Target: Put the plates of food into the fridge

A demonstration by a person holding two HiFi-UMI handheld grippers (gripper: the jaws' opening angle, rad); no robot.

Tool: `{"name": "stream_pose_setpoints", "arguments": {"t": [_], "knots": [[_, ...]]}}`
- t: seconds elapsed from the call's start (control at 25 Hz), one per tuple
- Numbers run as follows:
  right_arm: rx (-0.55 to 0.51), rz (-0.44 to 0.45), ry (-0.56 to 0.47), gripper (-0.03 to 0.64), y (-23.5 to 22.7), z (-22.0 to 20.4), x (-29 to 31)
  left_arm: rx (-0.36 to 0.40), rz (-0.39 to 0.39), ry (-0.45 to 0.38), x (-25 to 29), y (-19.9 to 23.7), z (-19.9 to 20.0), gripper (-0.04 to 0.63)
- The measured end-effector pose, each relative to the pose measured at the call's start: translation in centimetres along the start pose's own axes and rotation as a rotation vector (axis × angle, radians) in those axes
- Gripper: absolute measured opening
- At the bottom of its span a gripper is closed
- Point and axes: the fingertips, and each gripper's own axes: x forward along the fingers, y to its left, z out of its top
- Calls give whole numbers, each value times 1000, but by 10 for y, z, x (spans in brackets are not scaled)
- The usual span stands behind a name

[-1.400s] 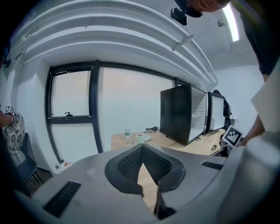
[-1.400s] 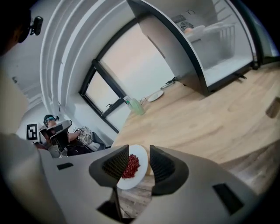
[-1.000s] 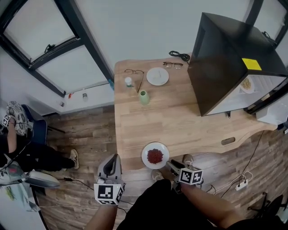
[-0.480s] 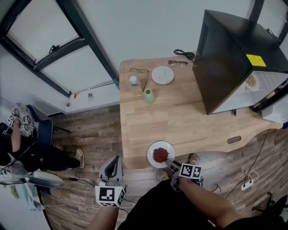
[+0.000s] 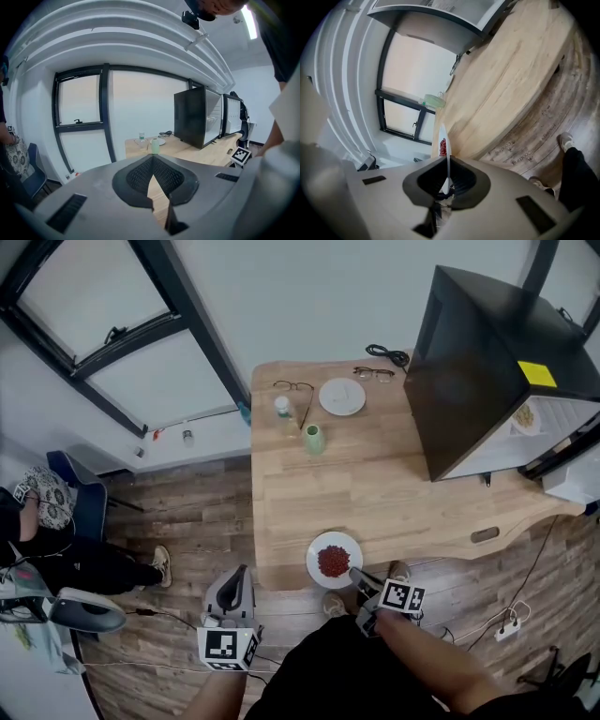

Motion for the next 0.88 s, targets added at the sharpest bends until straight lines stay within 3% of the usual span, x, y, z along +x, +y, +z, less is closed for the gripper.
{"name": "stream_pose_setpoints", "arguments": {"t": [0.36,0.88], "knots": [[26,36,-43,29,13,28,-22,-8,-21,-34,19,-14,15,3],[53,77,-155,31,18,102,-73,18,-81,-84,61,-64,58,3]]}}
